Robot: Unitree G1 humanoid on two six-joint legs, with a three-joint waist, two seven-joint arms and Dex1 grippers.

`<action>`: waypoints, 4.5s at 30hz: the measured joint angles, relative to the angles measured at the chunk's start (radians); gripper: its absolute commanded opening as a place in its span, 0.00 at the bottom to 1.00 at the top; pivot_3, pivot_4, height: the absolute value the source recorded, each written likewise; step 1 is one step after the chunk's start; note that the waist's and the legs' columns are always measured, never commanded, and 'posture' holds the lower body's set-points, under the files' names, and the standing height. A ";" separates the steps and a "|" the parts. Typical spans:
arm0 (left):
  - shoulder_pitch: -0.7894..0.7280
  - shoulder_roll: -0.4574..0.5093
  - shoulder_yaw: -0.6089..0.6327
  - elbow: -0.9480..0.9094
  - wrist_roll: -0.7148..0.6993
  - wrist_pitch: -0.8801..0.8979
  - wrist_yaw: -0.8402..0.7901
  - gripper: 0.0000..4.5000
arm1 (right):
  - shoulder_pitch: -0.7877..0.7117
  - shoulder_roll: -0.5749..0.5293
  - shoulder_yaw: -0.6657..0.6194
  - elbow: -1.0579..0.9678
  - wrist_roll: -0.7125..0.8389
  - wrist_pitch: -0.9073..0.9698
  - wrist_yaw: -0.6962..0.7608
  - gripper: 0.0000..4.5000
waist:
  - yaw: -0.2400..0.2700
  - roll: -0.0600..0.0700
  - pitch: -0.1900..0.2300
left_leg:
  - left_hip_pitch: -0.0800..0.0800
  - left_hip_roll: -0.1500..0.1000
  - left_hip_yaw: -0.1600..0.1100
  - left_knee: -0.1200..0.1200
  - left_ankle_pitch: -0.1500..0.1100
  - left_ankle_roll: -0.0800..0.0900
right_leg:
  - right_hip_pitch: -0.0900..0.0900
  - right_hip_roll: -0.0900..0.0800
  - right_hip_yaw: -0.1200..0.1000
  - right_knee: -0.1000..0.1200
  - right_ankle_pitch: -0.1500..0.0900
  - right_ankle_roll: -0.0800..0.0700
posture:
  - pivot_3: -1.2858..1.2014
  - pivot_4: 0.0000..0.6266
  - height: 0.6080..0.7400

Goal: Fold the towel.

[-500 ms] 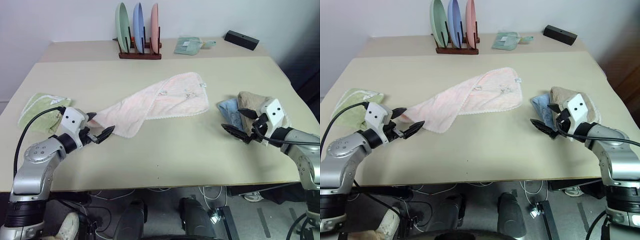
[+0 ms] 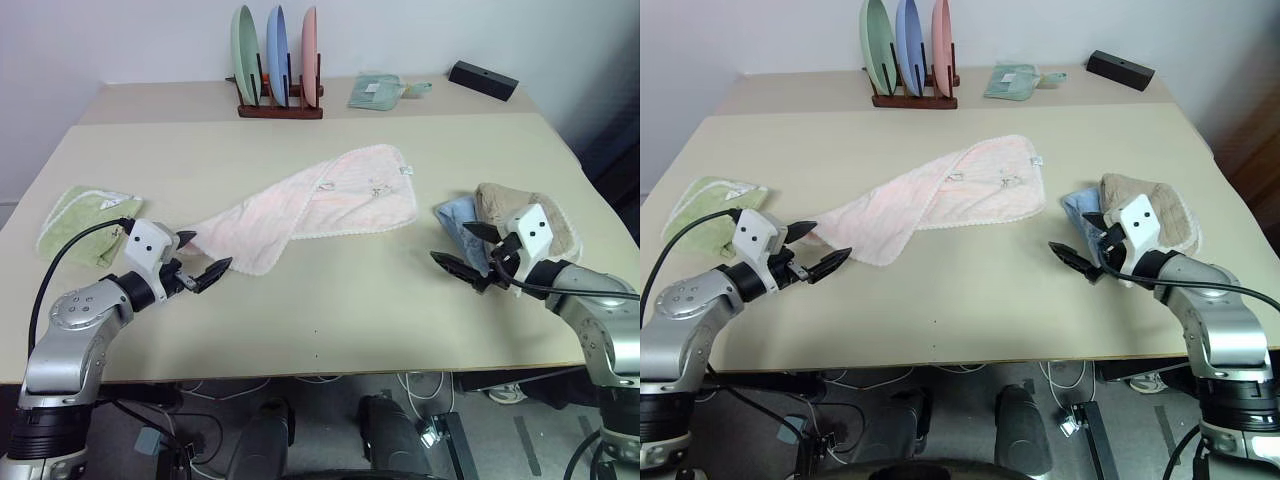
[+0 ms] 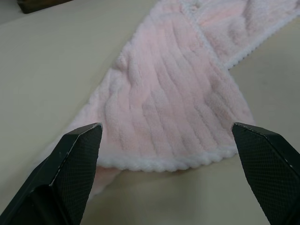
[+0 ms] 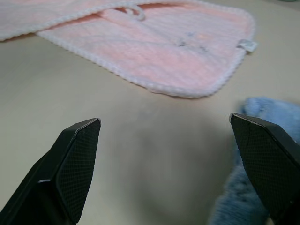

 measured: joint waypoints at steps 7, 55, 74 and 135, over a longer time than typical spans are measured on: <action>0.002 -0.011 -0.142 -0.116 0.009 0.026 -0.027 1.00 | -0.030 0.093 0.080 -0.024 0.001 0.008 -0.038 1.00 | 0.000 0.000 0.000 | 0.000 0.000 0.000 0.000 0.000 0.000 | 0.000 0.000 0.000 0.000 0.000 0.000 | 0.52 0.24 1.00; 0.051 0.224 -0.182 -0.129 -0.001 0.154 -0.324 0.01 | -0.017 0.195 0.181 -0.103 -0.004 0.015 -0.166 1.00 | -0.034 0.001 0.000 | 0.001 0.001 0.000 -0.002 0.000 0.000 | -0.002 0.001 0.000 0.004 -0.001 -0.002 | 0.52 0.24 1.00; 0.053 0.210 -0.034 0.213 0.171 -0.141 -0.134 0.01 | -0.401 0.151 0.348 0.393 -0.410 -0.309 -0.195 1.00 | -0.030 0.001 0.000 | 0.001 0.002 0.001 -0.002 0.000 0.000 | -0.003 0.001 0.000 0.004 -0.001 -0.002 | 0.52 0.24 1.00; -0.040 0.115 -0.133 0.339 0.187 -0.326 -0.222 0.00 | -0.414 0.057 0.256 0.344 -0.239 0.091 0.023 0.70 | 0.001 0.002 -0.003 | 0.001 0.001 0.000 0.002 0.000 0.000 | 0.000 0.000 -0.001 0.004 -0.001 -0.002 | 0.52 0.24 1.00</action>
